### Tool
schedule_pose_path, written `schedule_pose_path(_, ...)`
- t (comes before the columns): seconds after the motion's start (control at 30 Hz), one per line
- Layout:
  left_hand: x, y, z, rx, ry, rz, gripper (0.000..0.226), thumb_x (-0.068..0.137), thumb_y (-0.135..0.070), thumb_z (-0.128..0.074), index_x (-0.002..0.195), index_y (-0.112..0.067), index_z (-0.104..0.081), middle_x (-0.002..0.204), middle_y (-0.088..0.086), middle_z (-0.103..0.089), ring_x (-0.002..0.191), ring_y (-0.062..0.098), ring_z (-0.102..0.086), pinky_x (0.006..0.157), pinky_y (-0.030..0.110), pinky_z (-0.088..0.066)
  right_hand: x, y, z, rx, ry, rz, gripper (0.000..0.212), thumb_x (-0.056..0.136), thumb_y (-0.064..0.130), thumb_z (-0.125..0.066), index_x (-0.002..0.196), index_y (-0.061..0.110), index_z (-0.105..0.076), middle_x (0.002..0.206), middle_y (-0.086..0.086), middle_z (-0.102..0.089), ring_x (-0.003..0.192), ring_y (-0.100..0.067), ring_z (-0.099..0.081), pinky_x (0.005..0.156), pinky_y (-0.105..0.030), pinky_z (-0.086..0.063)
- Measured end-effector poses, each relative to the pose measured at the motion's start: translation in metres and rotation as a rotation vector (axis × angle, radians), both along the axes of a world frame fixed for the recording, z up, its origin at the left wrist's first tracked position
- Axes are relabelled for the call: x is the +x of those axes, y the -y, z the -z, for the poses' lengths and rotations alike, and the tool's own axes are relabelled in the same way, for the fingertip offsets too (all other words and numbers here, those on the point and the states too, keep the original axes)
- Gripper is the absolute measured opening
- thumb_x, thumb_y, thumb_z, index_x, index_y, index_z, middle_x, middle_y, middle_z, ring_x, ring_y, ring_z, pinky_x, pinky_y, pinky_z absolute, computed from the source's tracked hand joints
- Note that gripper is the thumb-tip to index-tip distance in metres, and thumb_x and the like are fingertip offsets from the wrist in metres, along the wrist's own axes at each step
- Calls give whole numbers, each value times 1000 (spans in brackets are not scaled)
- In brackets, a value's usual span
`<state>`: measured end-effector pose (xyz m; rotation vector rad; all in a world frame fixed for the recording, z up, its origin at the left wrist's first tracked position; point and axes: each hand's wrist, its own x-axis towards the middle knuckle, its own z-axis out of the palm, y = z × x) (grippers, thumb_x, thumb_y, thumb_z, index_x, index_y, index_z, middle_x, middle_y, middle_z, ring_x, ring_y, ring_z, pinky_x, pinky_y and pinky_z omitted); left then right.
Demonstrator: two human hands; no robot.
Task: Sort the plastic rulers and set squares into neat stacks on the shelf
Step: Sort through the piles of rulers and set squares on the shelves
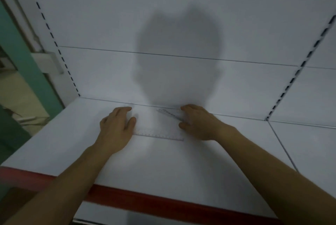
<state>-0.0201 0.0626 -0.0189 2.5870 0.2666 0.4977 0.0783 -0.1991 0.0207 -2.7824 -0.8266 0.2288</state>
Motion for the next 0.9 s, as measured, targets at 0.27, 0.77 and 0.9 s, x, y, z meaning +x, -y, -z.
schedule_pose_path(0.27,7,-24,2,-455,216,-63,27,102,-20,-51,128,-18,-58,130,-3,-60,121,7,-52,102,22,-38,35,-59,11,-17,175,-162,35,100,28,-54,133,21,-62,130,-10,-62,121,-31,-56,106,-37,-39)
schedule_pose_path(0.77,12,-238,-13,-208,-222,-217,55,99,-51,-47,140,-16,-49,139,10,-52,122,28,-54,103,35,-42,15,-250,13,197,118,-376,25,96,13,-62,118,17,-73,111,-9,-67,101,-30,-62,93,-39,-47)
schedule_pose_path(0.9,9,-267,-16,-642,-209,-159,41,96,-45,-61,117,-10,-63,106,5,-72,88,21,-71,83,36,-56,6,-315,15,243,94,-384,28,95,16,-66,122,17,-69,111,-7,-66,100,-26,-60,92,-37,-48)
